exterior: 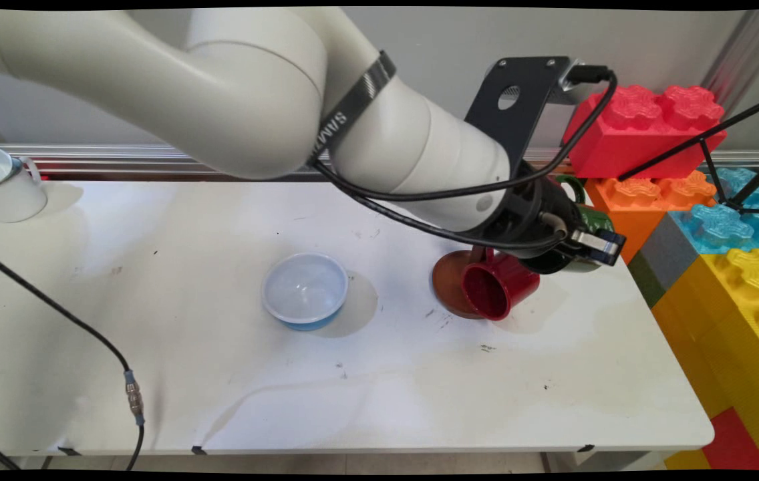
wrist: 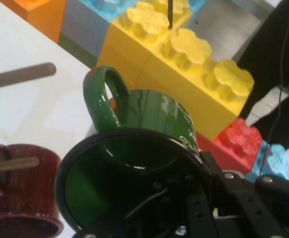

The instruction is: Place the picked object on the table

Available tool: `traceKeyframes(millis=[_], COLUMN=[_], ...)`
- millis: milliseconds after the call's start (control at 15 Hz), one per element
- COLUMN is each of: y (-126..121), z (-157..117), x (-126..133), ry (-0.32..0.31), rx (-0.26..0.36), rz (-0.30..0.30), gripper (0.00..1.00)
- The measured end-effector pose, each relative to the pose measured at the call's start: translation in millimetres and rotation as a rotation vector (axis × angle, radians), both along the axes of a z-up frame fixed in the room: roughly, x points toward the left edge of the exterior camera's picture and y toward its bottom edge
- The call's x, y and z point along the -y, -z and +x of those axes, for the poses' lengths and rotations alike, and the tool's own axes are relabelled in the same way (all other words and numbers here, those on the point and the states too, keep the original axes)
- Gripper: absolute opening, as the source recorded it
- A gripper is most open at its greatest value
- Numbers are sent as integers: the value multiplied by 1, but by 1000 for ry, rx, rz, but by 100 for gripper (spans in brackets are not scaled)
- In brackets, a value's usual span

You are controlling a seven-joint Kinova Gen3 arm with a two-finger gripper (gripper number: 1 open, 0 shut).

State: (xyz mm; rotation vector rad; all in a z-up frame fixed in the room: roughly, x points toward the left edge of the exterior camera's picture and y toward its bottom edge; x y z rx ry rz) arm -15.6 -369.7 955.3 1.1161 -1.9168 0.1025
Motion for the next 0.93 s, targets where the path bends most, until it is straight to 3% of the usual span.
traceKeyframes(millis=[467,933], y=[-9,-20], z=[18,37], x=[-5,-10], ry=[94,217], rx=[83,212], rz=[19,21], gripper=[0,0])
